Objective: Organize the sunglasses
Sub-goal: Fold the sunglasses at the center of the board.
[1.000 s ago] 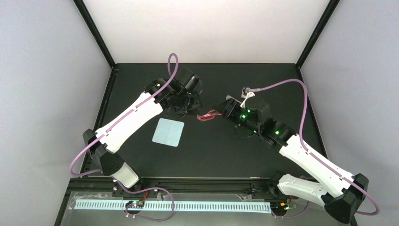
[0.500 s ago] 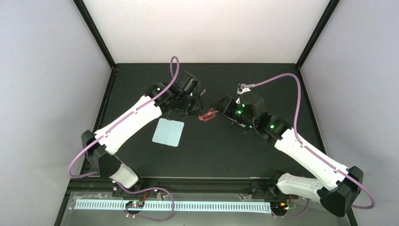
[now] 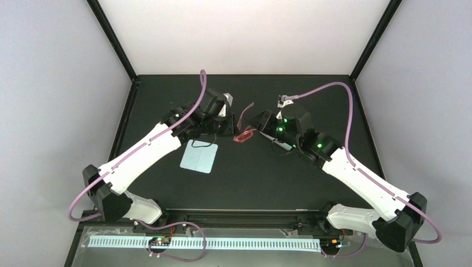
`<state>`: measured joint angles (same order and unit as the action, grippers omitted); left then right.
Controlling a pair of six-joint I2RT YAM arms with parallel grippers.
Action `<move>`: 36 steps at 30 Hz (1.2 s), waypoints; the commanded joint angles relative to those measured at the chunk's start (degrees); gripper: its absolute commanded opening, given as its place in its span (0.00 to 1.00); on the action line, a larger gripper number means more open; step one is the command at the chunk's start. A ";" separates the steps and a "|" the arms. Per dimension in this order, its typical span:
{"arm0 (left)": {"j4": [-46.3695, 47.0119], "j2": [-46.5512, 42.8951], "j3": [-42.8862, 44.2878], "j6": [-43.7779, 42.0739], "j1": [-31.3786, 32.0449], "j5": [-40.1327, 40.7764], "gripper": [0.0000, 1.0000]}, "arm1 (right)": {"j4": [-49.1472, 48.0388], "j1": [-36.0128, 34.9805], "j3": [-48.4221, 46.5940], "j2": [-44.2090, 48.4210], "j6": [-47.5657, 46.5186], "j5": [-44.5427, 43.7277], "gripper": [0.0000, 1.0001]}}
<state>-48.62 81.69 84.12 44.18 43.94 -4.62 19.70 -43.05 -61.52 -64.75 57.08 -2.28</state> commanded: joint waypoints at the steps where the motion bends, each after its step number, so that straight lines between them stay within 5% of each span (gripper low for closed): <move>1: 8.00 -4.17 -2.51 -4.91 0.62 -4.68 0.18 | 0.10 0.09 -1.68 -0.47 -1.43 0.22 0.44; 14: 12.72 -12.81 -6.15 -9.65 0.79 -6.10 0.37 | 0.15 0.11 -0.68 1.09 -2.79 1.71 0.43; 28: 6.91 -20.47 -3.89 -13.87 0.27 9.96 0.52 | -3.91 0.13 4.73 8.81 -6.30 4.73 0.43; 36: 6.71 -17.07 -2.74 -14.80 0.26 4.18 0.52 | -7.33 0.05 5.84 10.44 -7.36 9.37 0.43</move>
<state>-40.91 62.30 79.50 30.96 44.31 2.59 16.84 -43.05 -56.31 -55.46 51.24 3.97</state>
